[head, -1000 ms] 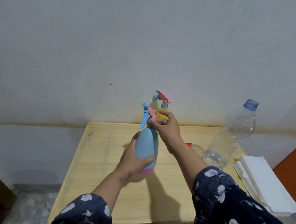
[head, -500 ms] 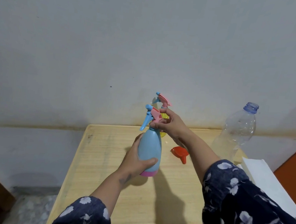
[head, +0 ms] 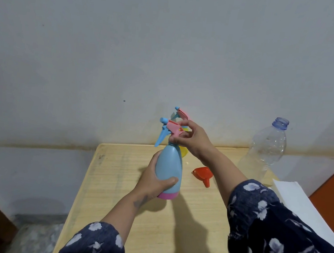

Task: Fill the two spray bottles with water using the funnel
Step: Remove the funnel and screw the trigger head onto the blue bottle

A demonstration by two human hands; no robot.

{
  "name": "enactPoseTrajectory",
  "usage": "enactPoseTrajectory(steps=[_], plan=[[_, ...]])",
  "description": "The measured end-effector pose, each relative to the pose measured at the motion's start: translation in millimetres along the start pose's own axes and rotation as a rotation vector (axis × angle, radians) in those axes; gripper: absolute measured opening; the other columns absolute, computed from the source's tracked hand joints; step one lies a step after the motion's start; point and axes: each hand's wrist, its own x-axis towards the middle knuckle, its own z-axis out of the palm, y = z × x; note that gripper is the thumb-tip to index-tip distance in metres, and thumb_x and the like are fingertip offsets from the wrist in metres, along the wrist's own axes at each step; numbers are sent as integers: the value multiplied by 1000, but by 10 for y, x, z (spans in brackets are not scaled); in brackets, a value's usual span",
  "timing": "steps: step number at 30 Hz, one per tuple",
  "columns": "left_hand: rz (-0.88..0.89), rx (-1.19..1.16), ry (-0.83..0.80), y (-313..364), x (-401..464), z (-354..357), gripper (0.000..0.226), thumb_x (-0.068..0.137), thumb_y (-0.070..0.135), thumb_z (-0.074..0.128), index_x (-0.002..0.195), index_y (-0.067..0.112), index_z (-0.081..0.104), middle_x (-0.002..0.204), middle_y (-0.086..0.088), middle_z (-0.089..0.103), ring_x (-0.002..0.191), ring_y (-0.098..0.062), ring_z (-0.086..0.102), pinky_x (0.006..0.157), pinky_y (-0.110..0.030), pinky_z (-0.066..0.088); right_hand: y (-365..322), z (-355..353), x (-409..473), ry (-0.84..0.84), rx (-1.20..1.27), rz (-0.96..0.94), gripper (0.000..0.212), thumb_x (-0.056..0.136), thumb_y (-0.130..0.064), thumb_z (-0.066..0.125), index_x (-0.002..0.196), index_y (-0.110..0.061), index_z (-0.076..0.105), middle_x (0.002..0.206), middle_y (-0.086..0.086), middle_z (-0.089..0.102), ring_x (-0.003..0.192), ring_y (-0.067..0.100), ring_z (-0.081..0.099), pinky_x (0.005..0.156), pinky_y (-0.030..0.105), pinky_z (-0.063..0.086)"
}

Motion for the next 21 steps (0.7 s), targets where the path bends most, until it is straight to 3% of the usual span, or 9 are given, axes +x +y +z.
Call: enactPoseTrajectory(steps=[6,10,14,21], plan=[[2,-17,0,11,-2,-28,81,76,20,80,139,42,35,120,9,57,102,-12,62,68,-21,54,15,-8,-8,-35,94,33,52,75,-5,78,120,-16,56,91,11,70,92,24,65,92,41,52],[-12,-23,-30,30,-9,-41,82,75,22,82,138,44,33,119,10,55,103,-14,60,70,-23,54,-15,-65,-14,-162,140,32,50,82,1,69,124,-22,57,113,14,68,105,21,66,92,32,51],[-31,-14,-29,44,-16,-29,84,76,22,81,138,45,30,119,12,53,104,-15,59,69,-24,55,-59,-164,-9,-264,148,76,56,85,7,63,132,-22,53,115,12,68,106,19,65,93,32,51],[7,-16,3,29,-44,4,80,78,15,79,138,42,33,118,10,55,100,-12,61,63,-18,53,-60,-145,-5,-187,62,73,61,80,-1,72,136,-12,50,109,13,66,96,19,64,86,30,54]])
